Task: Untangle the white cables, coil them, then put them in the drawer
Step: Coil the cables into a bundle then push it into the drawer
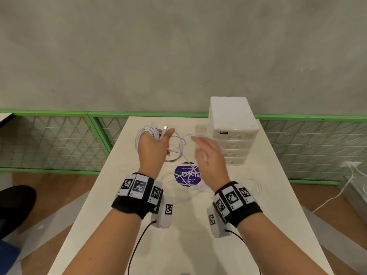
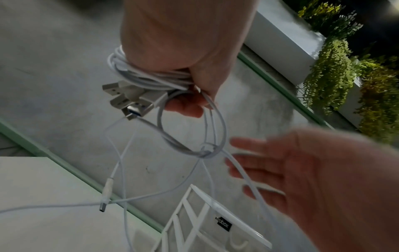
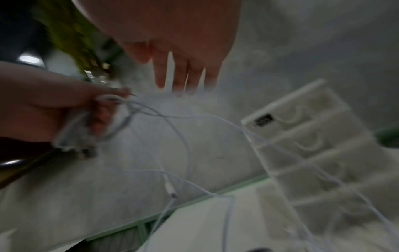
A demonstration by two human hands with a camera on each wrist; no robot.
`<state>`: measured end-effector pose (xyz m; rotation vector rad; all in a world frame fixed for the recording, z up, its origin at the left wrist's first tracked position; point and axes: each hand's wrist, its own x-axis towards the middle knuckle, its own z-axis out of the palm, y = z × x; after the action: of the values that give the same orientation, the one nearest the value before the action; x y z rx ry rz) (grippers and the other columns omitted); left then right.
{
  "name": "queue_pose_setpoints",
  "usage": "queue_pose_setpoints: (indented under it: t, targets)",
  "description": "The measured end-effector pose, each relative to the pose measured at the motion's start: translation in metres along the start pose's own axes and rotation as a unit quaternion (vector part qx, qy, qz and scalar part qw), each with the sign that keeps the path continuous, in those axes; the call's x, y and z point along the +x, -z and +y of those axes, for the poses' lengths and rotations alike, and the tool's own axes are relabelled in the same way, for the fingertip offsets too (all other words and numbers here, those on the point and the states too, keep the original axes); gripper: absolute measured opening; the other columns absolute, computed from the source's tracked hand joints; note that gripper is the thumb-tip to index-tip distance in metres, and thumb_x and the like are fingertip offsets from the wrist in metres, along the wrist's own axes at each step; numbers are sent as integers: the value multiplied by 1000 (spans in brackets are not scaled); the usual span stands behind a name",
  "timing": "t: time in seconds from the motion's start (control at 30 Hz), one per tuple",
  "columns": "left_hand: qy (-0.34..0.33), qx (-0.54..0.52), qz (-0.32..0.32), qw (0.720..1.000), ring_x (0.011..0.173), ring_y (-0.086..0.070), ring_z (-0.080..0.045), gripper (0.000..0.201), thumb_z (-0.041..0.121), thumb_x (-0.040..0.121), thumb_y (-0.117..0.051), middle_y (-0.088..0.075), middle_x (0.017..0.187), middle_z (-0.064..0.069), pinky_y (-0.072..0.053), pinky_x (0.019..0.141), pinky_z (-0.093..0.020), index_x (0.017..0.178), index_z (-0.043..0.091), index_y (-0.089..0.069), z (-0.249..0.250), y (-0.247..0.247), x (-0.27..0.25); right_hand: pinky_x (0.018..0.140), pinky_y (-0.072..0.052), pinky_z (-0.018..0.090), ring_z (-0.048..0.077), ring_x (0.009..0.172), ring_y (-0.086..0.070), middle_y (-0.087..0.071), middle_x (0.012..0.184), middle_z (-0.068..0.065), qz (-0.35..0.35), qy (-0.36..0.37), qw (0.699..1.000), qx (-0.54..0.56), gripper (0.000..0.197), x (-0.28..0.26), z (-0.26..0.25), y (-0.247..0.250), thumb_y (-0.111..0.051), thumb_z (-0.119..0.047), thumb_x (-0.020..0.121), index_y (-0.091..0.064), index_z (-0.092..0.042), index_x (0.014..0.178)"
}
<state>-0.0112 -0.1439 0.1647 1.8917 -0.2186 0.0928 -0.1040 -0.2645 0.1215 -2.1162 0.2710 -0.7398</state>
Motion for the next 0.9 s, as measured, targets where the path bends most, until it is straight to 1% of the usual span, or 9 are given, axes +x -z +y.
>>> queue_pose_setpoints:
  t: [0.1, 0.17, 0.23, 0.3, 0.43, 0.6, 0.7, 0.83, 0.9]
  targets:
    - [-11, -10, -4, 1000, 32, -48, -6, 46, 39, 83, -70, -55, 44, -3, -40, 42, -20, 52, 9, -54, 5, -4, -1, 82, -48, 30, 15, 91, -58, -61, 104, -1, -113, -38, 992, -40, 54, 0, -16, -15, -47, -46, 93, -38, -22, 140]
    - [-3, -19, -2, 1000, 37, -54, -12, 44, 39, 83, -70, -55, 45, -3, -42, 43, -21, 54, 9, -55, 7, -3, 0, 78, -48, 33, 20, 83, -60, -67, 92, 5, -141, -62, 987, -42, 45, -3, -9, -21, -48, -34, 95, -44, -19, 137]
    - [5, -30, 13, 999, 38, -54, -13, 41, 39, 82, -71, -54, 47, -1, -41, 42, -20, 56, 11, -55, 7, 3, 5, 74, -43, 26, 14, 76, -58, -67, 87, 0, -130, -63, 989, -32, 32, -7, 2, -19, -47, -26, 97, -57, -19, 127]
    - [7, -45, 40, 998, 35, -51, -9, 39, 39, 82, -71, -55, 48, 0, -39, 41, -20, 58, 12, -56, 7, 11, 12, 75, -44, 25, 9, 83, -62, -70, 98, -6, -126, -63, 990, -29, 28, -14, 18, -14, -44, -27, 98, -62, -24, 119]
    - [-14, -71, 74, 995, 33, -47, -10, 32, 33, 82, -73, -54, 48, -2, -38, 43, -23, 59, 18, -56, 7, 26, 22, 82, -46, 31, 23, 102, -63, -69, 113, 2, -149, -131, 971, -130, 33, -35, 77, -2, -35, -36, 100, -56, -31, 124]
    - [5, -97, 125, 987, 37, -49, -13, 37, 34, 82, -72, -55, 51, -2, -43, 46, -28, 58, 15, -51, 1, 42, 29, 99, -41, 35, 29, 118, -53, -57, 131, 10, -206, -332, 893, -225, 41, -57, 156, 26, -26, -33, 102, -47, -19, 134]
    - [-2, -88, 102, 991, 34, -47, -9, 38, 34, 84, -71, -54, 50, -2, -39, 42, -24, 57, 16, -51, 0, 39, 29, 101, -38, 39, 32, 123, -47, -49, 136, 16, -203, -382, 862, -264, 44, -55, 163, 31, -26, -28, 101, -35, -13, 141]
    - [-10, -62, 65, 996, 32, -47, -11, 42, 35, 85, -70, -53, 46, -2, -40, 45, -26, 52, 17, -50, -5, 19, 19, 109, -28, 37, 31, 132, -34, -35, 145, 17, -69, -233, 958, -153, 56, -34, 109, 17, -39, -13, 94, -22, -9, 147]
    - [-3, -56, 47, 997, 34, -49, -15, 43, 35, 85, -70, -53, 45, -2, -43, 48, -28, 52, 15, -51, -7, 10, 13, 109, -25, 28, 21, 134, -33, -37, 145, 9, -63, -125, 989, -55, 53, -23, 69, 7, -40, -22, 96, -27, -14, 146]
